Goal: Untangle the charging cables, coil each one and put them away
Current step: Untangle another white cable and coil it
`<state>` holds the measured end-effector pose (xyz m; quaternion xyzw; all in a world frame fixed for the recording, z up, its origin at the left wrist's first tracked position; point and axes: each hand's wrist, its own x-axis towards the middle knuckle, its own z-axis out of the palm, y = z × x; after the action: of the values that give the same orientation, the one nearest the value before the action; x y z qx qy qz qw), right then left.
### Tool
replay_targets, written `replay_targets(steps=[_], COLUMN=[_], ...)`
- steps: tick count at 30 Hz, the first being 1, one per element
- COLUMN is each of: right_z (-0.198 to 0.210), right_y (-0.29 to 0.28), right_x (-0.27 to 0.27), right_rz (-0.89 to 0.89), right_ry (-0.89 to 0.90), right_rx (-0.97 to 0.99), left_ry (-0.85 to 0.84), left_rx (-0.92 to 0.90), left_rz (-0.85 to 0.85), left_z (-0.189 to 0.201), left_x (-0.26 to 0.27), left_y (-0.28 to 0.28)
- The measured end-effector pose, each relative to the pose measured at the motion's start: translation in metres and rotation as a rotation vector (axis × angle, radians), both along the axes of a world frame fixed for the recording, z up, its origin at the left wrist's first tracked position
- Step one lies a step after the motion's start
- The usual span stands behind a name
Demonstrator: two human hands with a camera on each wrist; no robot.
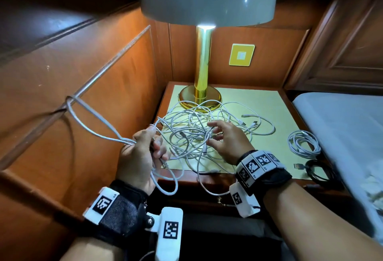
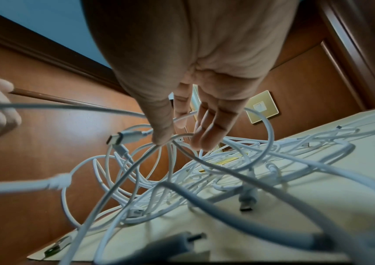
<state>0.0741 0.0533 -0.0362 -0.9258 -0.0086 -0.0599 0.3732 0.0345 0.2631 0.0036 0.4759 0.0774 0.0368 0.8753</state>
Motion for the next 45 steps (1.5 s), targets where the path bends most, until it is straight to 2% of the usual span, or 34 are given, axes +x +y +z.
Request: replay_targets(steps=[3, 7, 13, 15, 19, 21, 24, 26, 29, 31, 35, 40, 45], right_z=[-0.002, -0.004, -0.003, -0.002, -0.001, -0.001, -0.001, -0.001, -0.004, -0.007, -0.01, -0.011, -0.011], right_y=[0.001, 0.005, 0.007, 0.008, 0.009, 0.008, 0.006, 0.003, -0.004, -0.008, -0.01, -0.014, -0.017], right_x=[0.001, 0.001, 0.0, 0.001, 0.002, 0.003, 0.004, 0.005, 0.008, 0.01, 0.015, 0.015, 0.015], right_rz=[-0.02, -0.011, 0.014, 0.009, 0.015, 0.013, -0.025, -0.064, -0.127, -0.166, -0.198, -0.21, -0.223], right_ry=[-0.024, -0.072, -0.141, -0.15, -0.185, -0.2, -0.172, -0.144, -0.123, -0.1, -0.083, -0.04, 0.031], right_rx=[-0.03, -0.05, -0.061, -0.067, -0.06, -0.059, -0.059, -0.069, -0.077, -0.085, -0.1, -0.168, -0.175], left_ry=[0.039, 0.14, 0.221, 0.195, 0.186, 0.141, -0.037, -0.12, -0.134, -0.15, -0.136, -0.109, -0.102], left_rx=[0.217, 0.488, 0.661, 0.738, 0.753, 0.761, 0.866, 0.735, 0.305, 0.161, 0.063, -0.106, -0.115], left_rz=[-0.001, -0.132, -0.371, -0.421, -0.543, -0.514, -0.387, -0.323, -0.247, -0.206, -0.112, -0.111, -0.073], left_z=[-0.013, -0.025, -0.039, -0.039, -0.032, -0.032, -0.031, -0.026, -0.012, -0.005, 0.001, 0.009, 0.01], left_x=[0.003, 0.001, -0.001, -0.002, -0.008, -0.009, -0.004, -0.003, -0.005, -0.008, -0.008, -0.011, -0.011], left_y=[-0.001, -0.003, -0.008, -0.009, -0.016, -0.018, -0.014, -0.013, -0.012, -0.009, -0.001, 0.007, 0.011])
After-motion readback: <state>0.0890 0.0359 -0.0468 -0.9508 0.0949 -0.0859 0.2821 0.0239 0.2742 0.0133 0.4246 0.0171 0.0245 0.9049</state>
